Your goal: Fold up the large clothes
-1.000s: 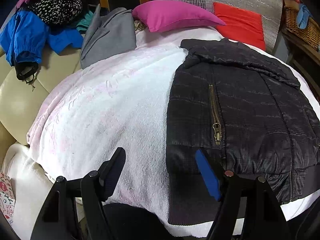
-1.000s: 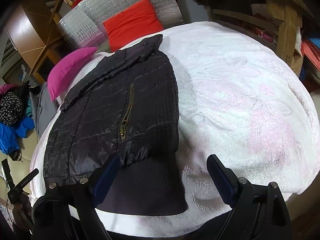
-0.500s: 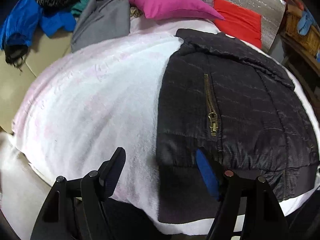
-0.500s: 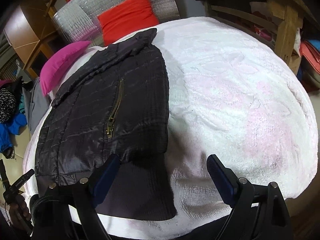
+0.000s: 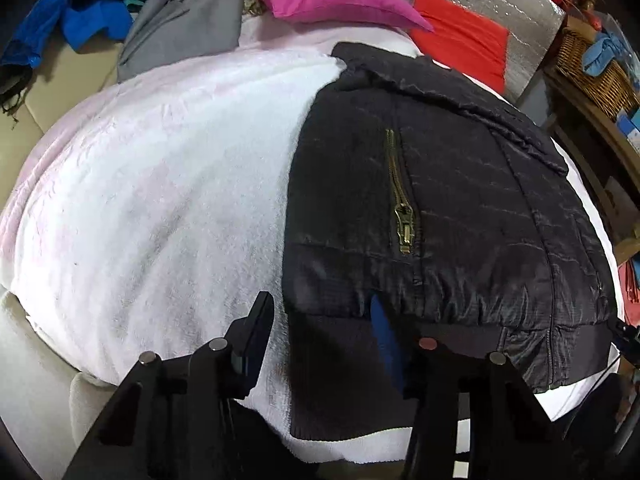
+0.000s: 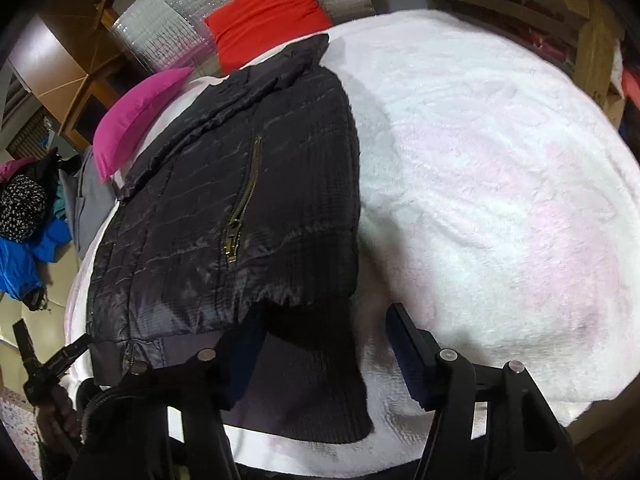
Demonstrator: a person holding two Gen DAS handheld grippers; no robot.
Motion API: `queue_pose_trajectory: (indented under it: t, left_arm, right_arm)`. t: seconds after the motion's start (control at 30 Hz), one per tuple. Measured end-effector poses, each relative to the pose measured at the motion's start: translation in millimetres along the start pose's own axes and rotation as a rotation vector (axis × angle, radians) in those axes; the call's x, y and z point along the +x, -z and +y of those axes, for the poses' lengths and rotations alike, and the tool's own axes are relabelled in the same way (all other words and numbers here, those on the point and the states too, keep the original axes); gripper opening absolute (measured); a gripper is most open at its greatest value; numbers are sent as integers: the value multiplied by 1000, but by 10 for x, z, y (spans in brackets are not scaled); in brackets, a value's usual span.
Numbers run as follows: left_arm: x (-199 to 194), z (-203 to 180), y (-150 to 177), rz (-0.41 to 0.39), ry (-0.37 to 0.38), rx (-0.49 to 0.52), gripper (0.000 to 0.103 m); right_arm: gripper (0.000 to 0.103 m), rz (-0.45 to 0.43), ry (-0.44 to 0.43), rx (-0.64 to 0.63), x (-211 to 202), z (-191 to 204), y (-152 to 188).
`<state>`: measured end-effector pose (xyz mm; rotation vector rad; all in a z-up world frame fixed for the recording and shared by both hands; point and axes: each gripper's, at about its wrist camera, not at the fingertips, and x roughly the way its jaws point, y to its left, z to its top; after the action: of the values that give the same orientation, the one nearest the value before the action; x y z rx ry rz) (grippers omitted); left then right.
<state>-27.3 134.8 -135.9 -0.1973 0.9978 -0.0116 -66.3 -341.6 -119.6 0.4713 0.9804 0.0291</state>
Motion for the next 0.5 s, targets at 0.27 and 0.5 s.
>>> queue_pose_trajectory:
  t: [0.27, 0.5]
  left_arm:
    - [14, -5, 5, 7, 45, 20, 52]
    - [100, 171, -34, 27, 126, -47, 52]
  right_arm:
    - [48, 19, -34, -28, 59, 94, 0]
    - [50, 62, -73, -14, 152, 16, -12]
